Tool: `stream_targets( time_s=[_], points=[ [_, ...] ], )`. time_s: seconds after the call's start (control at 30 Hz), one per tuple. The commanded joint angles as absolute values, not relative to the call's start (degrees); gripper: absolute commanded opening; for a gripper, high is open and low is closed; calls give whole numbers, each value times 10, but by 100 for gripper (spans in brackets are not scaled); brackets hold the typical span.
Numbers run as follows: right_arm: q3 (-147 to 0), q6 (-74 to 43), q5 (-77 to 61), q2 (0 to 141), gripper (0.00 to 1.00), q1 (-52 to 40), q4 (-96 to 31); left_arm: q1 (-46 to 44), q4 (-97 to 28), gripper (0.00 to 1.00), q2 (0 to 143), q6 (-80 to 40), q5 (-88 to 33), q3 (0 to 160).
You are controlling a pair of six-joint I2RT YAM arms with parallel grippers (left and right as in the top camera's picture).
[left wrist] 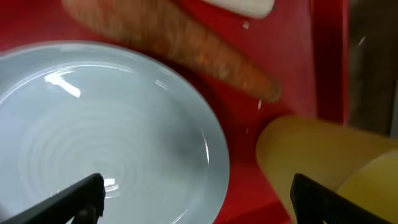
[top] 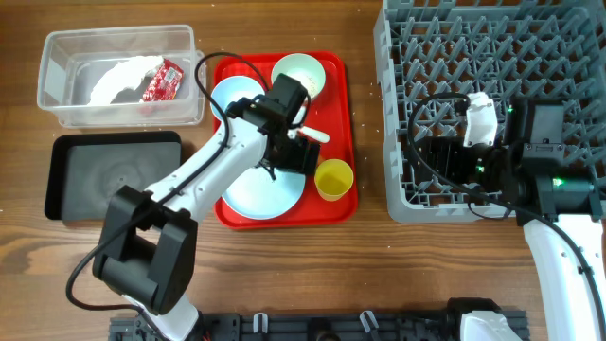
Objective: Sort waste into correct bins and load items into the dishwasher rack
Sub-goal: 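Grasp the blue bowl with food scraps using the left gripper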
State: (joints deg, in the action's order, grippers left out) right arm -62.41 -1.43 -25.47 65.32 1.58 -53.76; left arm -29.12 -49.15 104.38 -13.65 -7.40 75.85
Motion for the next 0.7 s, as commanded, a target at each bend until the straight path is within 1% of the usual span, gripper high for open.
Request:
stream_targets(
  time_s=[0.0, 0.13, 0.23, 0.43, 0.5, 0.6, 0.63, 0.67],
  points=[
    [-634, -17, -254, 654, 96, 13, -536, -267, -439, 99, 1043, -138, -74, 756],
    [-634, -17, -254, 654, 96, 13, -536, -229, -359, 100, 1043, -122, -49, 756],
    [-634, -17, -253, 654, 96, 13, -536, -208, -297, 100, 1046, -14, -46, 756],
    [-634, -17, -254, 654, 96, 13, -537, -193, -229, 99, 1093, -4, 32, 756],
    [-634, -17, -253, 654, 96, 13, -539, -188, -215, 95, 1115, -4, 41, 756],
    [-634, -17, -253, 654, 96, 13, -538, -185, -201, 86, 1130, -5, 41, 756],
    [-634, -17, -253, 654, 96, 13, -538, -185, -196, 81, 1133, -11, 42, 756],
    [-634, -17, -253, 654, 96, 13, -538, -185, -192, 73, 1136, -19, 42, 756]
  ],
)
